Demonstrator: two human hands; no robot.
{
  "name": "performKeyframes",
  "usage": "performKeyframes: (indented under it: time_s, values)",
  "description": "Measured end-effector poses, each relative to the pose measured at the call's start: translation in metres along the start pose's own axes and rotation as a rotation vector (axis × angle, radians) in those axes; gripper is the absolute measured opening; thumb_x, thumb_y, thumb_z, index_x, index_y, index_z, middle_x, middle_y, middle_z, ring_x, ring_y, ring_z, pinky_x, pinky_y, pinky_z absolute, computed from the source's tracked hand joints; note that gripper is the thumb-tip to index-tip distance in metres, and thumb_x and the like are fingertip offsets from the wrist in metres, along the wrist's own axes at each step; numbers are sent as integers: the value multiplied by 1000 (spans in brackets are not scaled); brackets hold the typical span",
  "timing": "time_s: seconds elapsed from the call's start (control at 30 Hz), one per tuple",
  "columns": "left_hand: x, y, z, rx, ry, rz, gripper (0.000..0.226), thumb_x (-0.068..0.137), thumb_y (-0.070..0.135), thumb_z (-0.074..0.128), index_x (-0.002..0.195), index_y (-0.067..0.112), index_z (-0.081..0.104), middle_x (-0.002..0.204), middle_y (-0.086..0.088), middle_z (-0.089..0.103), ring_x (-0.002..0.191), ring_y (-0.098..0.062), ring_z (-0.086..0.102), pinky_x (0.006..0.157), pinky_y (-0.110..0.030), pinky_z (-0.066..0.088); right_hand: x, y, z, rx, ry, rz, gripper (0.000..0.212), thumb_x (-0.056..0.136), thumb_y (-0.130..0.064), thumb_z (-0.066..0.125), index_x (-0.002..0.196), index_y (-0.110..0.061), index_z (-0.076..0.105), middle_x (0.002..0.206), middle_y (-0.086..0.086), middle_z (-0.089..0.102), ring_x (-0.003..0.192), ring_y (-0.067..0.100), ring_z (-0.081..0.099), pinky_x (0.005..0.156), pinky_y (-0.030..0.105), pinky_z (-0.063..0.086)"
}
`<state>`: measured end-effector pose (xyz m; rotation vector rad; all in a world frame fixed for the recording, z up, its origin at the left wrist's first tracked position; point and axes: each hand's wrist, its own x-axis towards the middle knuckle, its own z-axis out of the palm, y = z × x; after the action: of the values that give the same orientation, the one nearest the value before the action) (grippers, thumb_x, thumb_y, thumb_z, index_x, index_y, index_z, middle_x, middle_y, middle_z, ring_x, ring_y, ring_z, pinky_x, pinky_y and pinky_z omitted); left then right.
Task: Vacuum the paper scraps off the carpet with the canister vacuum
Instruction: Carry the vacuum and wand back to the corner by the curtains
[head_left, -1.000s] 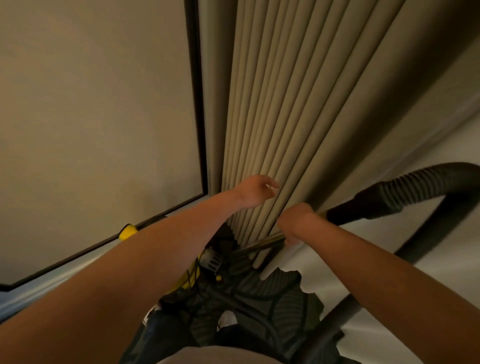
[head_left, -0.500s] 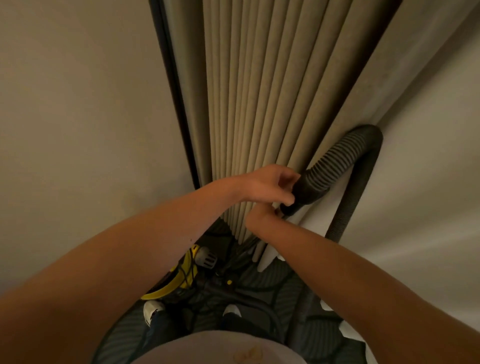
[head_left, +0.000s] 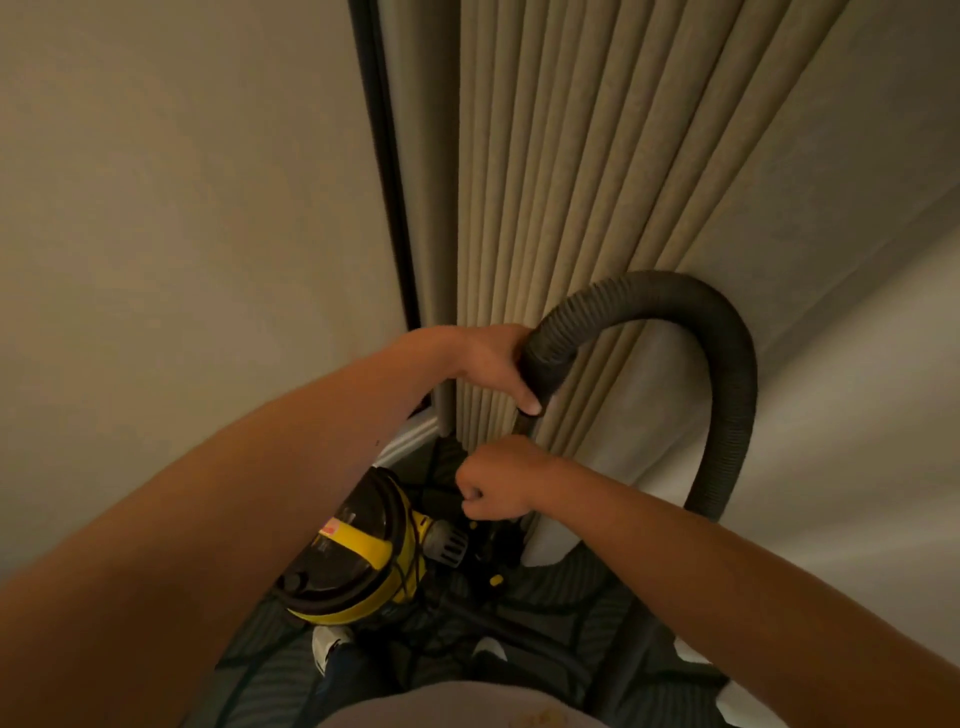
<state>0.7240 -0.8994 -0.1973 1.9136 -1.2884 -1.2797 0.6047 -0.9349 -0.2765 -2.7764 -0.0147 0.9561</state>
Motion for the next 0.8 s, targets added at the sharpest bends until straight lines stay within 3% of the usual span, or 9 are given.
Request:
performKeyframes:
  time_s: [0.1,0.2,0.3,0.37,0.43,0.5,0.6,0.8]
  values:
    - [-20,-37,4,-76,120,-67,43,76,-9,76,116,-1,63,118,-15,67,115,-23,61,105,-36,45,-7,14,-10,246,-132,213,43,93,-43,54,65,-11,60,62,6,64,53,23,62,56,28,51]
    - [-33,-66,13,-155,231,-112,41,76,-12,73,113,1,64,111,-9,66,111,-20,60,108,-41,43,-5,39,-19,304,-35,402,44,93,-51,56,73,-12,55,71,3,59,64,19,62,57,27,47]
    - [-34,-63,14,-170,301,-102,41,73,-10,77,111,-1,64,106,-10,66,105,-20,62,104,-37,47,6,46,-27,298,147,382,61,82,-63,64,114,-12,58,112,4,64,99,23,65,73,30,51]
    - [-32,-59,10,-156,346,-108,43,72,-5,81,111,1,64,105,-9,67,102,-20,63,99,-34,49,19,41,-31,403,289,311,72,74,-64,71,130,-22,56,123,0,64,105,22,64,78,32,53]
    - [-32,-56,0,-93,379,-108,44,72,3,84,111,2,64,106,-6,68,102,-18,63,95,-31,49,31,32,-34,454,377,254,64,71,-60,74,124,-29,61,114,-1,68,102,21,66,78,33,54]
    - [-35,-56,-15,-68,419,-102,50,71,8,86,115,3,64,112,-9,69,106,-20,63,99,-36,50,41,27,-39,527,497,236,41,70,-54,77,102,-31,66,94,-3,70,92,20,67,74,34,55]
    - [-43,-60,-41,-85,519,-116,55,70,11,86,119,5,62,115,-9,68,110,-21,62,99,-33,49,55,16,-59,535,566,230,22,75,-46,76,82,-32,59,78,-9,63,82,14,64,63,28,48]
    - [-45,-77,-78,-141,715,-123,57,74,13,84,123,6,58,119,-11,65,114,-24,60,98,-36,51,94,3,-100,400,566,228,27,87,-43,67,108,-26,65,100,-2,68,94,19,64,68,28,46]
